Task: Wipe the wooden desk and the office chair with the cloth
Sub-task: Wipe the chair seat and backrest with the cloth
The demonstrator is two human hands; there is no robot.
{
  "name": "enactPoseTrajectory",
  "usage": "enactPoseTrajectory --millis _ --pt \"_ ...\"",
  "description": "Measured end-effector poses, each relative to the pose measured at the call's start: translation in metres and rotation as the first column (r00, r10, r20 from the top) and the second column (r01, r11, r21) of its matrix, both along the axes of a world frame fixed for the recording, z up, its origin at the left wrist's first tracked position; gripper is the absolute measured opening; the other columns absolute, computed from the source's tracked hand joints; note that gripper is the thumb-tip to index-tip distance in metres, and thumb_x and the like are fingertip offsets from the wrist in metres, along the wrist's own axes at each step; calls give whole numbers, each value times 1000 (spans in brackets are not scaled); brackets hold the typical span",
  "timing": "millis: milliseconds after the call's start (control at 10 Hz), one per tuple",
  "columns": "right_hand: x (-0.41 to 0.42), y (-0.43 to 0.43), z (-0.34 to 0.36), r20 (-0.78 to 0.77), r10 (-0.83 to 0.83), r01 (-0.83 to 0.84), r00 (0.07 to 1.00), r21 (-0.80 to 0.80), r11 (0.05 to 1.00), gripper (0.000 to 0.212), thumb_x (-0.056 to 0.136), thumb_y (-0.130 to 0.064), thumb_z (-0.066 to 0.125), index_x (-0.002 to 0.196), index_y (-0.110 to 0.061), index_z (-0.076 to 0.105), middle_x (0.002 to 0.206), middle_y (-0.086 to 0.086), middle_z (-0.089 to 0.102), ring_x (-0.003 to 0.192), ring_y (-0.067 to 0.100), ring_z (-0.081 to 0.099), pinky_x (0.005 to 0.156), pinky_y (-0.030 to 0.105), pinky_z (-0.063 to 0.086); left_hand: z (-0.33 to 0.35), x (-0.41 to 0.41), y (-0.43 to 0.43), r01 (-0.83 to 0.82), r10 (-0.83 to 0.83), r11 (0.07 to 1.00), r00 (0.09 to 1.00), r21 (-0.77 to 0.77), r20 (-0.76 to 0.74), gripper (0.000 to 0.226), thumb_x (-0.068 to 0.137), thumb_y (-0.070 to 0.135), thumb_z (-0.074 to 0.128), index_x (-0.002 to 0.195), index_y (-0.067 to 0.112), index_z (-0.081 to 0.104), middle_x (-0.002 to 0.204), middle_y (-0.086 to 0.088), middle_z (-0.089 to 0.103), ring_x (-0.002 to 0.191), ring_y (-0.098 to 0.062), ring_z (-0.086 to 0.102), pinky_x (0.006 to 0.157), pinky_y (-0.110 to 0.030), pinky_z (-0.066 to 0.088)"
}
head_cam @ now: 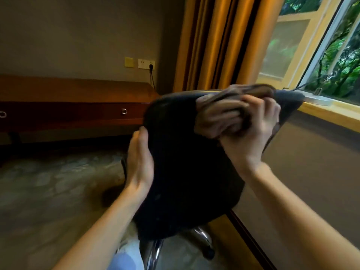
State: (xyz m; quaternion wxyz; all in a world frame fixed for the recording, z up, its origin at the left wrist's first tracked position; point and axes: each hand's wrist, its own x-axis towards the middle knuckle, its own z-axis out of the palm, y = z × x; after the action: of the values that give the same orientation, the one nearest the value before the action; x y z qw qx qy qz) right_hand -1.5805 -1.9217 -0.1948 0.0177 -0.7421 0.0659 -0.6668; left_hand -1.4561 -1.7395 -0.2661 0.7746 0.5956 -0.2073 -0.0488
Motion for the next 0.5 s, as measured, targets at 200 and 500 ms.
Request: enactPoseTrajectory --millis 200,500 --pt "17 -50 -6 -198 -258 172 946 -368 914 27 98 -35 58 118 -17 59 120 18 49 109 36 44 91 52 36 27 39 15 -178 177 983 984 -33 -22 46 86 77 47 99 37 65 105 8 70 101 -15 67 86 -35 50" --pt "-45 -276 -39 -116 -279 291 953 108 951 39 97 -52 55 100 -14 60 105 20 59 96 41 55 81 58 46 20 45 28 -67 67 998 996 -4 51 48 86 69 43 113 35 63 106 19 72 100 -1 68 82 -20 52"
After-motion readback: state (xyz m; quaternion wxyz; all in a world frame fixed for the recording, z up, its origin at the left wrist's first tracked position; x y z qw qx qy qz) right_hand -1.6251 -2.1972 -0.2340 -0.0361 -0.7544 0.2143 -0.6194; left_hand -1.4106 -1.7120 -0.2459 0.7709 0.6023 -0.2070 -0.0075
